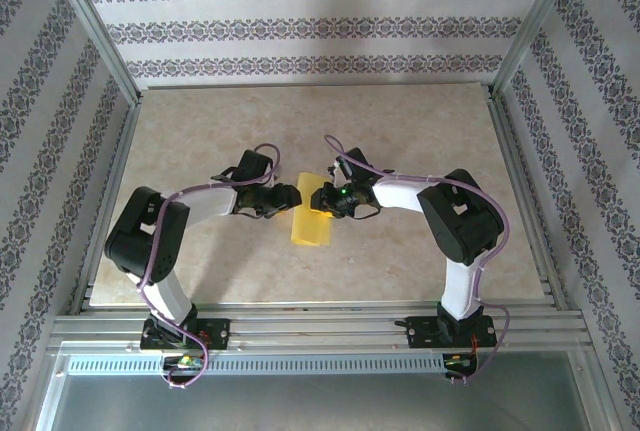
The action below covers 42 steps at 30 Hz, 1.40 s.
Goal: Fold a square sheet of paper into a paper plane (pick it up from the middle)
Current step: First fold the square sheet of paper in half at the center of the table, then hold the square sheet of paper at the center of the table.
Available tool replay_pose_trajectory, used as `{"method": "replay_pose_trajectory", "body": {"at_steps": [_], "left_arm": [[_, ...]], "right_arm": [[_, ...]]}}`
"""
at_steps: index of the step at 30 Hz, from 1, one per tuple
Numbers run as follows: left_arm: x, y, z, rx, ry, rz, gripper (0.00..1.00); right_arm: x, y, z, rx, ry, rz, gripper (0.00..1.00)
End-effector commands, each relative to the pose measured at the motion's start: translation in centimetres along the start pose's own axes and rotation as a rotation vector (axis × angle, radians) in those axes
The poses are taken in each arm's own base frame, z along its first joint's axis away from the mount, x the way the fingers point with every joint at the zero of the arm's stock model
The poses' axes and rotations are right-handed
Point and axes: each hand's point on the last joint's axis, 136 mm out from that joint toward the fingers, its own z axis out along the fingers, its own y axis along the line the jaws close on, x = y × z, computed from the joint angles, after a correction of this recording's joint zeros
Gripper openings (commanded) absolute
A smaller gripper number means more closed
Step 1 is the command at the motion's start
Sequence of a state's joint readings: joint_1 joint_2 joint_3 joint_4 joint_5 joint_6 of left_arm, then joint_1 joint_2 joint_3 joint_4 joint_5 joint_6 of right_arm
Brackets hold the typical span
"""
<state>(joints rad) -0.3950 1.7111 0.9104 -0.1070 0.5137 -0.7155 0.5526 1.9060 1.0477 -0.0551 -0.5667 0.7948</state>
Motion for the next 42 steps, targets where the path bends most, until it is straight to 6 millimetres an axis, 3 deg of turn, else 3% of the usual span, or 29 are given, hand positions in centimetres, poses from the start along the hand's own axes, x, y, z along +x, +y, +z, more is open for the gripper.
{"method": "replay_pose_trajectory", "body": {"at_steps": [1,7,17,22,26,32,42], "left_arm": [[0.0,-0.6,-0.9,-0.038,-0.015,-0.002,0.52],[0.3,-0.9,0.2,-0.06,0.024,0.036,0.52],[0.6,0.4,1.2,-0.153,0.08,0.075,0.4],[0.6,1.4,0.8,-0.22,0.085,0.106,0.36],[0.6,1.5,0.9,-0.224,0.088,0.11,0.36],[0.6,1.8,1.2,-0.242,0.098,0.108,0.36],[0.8,2.4,1.4,-0.295,0.116,0.095,0.4]], "right_arm": [[-0.1,0.8,0.4,-0.026,0.009,0.006,0.31],[-0.3,1.8,0.1,-0.067,0.005,0.004,0.3],[-0.7,2.9,-1.3,-0.147,-0.009,0.016,0.24],[-1.6,2.3,-3.4,-0.151,-0.069,0.021,0.25],[-2.4,0.3,-4.9,-0.098,-0.132,0.034,0.3],[-2.0,-1.5,-4.1,-0.012,-0.102,0.014,0.34],[-1.9,-0.4,-3.1,-0.031,-0.092,0.002,0.32]]}}
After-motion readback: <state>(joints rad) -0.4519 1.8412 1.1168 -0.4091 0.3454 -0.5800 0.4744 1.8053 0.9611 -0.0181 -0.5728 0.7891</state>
